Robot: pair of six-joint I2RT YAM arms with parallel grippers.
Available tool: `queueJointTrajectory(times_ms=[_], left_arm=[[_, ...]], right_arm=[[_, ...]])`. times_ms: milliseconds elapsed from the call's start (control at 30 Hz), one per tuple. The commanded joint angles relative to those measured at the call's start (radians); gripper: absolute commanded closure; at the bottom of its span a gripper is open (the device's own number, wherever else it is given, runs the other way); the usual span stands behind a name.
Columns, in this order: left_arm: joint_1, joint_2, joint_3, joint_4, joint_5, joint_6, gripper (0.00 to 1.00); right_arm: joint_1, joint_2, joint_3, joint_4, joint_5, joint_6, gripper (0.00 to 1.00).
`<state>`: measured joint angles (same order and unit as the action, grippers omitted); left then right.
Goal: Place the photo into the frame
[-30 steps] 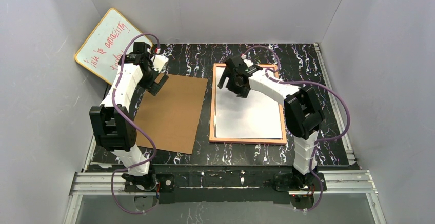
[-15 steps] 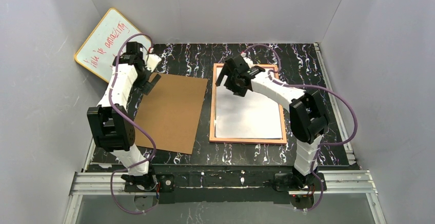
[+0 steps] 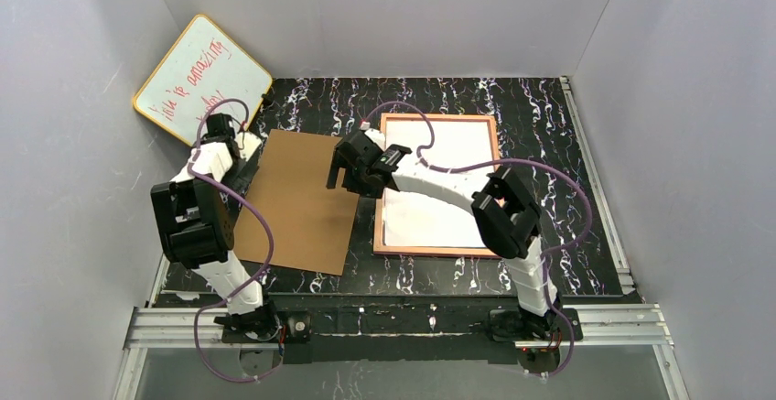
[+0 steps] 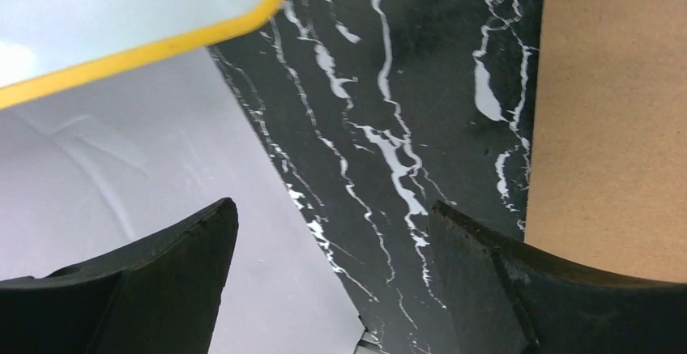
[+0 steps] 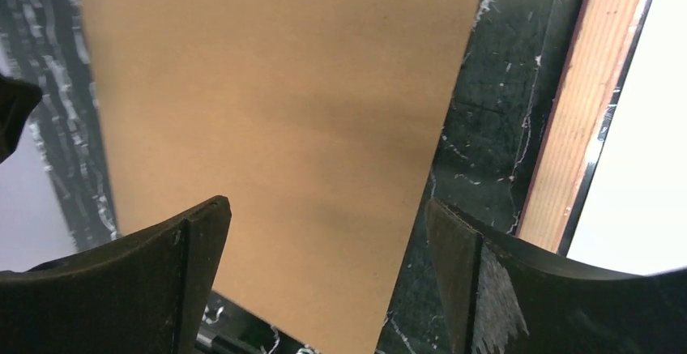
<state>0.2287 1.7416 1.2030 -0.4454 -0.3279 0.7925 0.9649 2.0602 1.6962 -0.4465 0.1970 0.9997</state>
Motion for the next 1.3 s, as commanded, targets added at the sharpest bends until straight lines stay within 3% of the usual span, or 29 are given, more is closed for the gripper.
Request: queueJointTrajectory(times_ms=[0,300,733,933,1133,1267], left_arm=[[0.004,-0.013,-0.072,0.084,0.034,0.016,0.16],[0.004,0.035,-0.133,0.081,0.076,-0.017,0.19],[-0.005,0.050,-0.104,-0.092,0.268,-0.074,0.27],[-0.022,0.069,-0.099,-0.133,0.306,-0.083,0.27],[-0.021,0.118,-0.091,-0.178,0.387,-0.074,0.28],[-0.028,0.126,-0.062,-0.249,0.454,-0.069,0.29]], right_arm=[[-0.015,0.049,0.020,-0.025,0.043,0.033,0.01],[-0.013,0.110,-0.006,-0.019,0.050,0.040,0.03],[-0.015,0.214,0.030,0.046,-0.044,0.105,0.02],[-0.027,0.172,-0.014,0.201,-0.170,0.139,0.04],[-0.058,-0.006,-0.219,0.621,-0.358,0.207,0.10],[-0.059,-0.082,-0.220,0.710,-0.405,0.155,0.12]])
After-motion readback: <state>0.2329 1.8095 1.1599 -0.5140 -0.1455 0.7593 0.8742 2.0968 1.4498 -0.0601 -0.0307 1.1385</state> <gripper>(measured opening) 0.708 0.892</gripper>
